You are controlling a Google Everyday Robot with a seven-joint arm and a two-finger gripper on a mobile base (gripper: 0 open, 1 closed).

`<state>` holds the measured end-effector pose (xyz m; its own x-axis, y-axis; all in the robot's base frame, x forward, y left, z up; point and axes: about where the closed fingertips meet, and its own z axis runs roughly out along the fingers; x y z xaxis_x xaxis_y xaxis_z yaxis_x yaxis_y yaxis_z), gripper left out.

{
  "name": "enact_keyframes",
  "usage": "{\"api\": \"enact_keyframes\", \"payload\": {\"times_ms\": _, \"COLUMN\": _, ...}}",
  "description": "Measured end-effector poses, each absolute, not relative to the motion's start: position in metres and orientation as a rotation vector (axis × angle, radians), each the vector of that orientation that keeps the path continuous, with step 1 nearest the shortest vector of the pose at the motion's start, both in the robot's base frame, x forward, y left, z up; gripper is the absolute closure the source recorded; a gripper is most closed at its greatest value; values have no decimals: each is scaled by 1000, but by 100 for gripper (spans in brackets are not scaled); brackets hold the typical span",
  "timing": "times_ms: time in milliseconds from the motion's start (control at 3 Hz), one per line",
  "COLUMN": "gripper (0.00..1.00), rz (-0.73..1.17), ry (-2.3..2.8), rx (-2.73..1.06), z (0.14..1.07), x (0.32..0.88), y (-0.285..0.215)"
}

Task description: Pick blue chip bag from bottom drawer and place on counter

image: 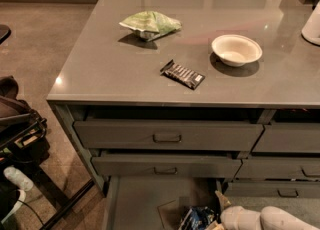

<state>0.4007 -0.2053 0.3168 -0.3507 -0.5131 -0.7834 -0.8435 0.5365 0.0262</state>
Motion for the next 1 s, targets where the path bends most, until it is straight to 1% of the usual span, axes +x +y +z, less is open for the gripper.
{"api": "enact_keyframes", "payload": {"times_ms": 333, "gripper": 0, "rz": 577, "ry": 2024, "rx": -1100, "z": 312, "x": 402, "y": -199}}
{"api": "enact_keyframes", "payload": {"times_ms": 1000, "gripper": 0, "rz": 605, "ry": 2033, "rx": -1093, "z": 261, "x": 416, "y": -190}}
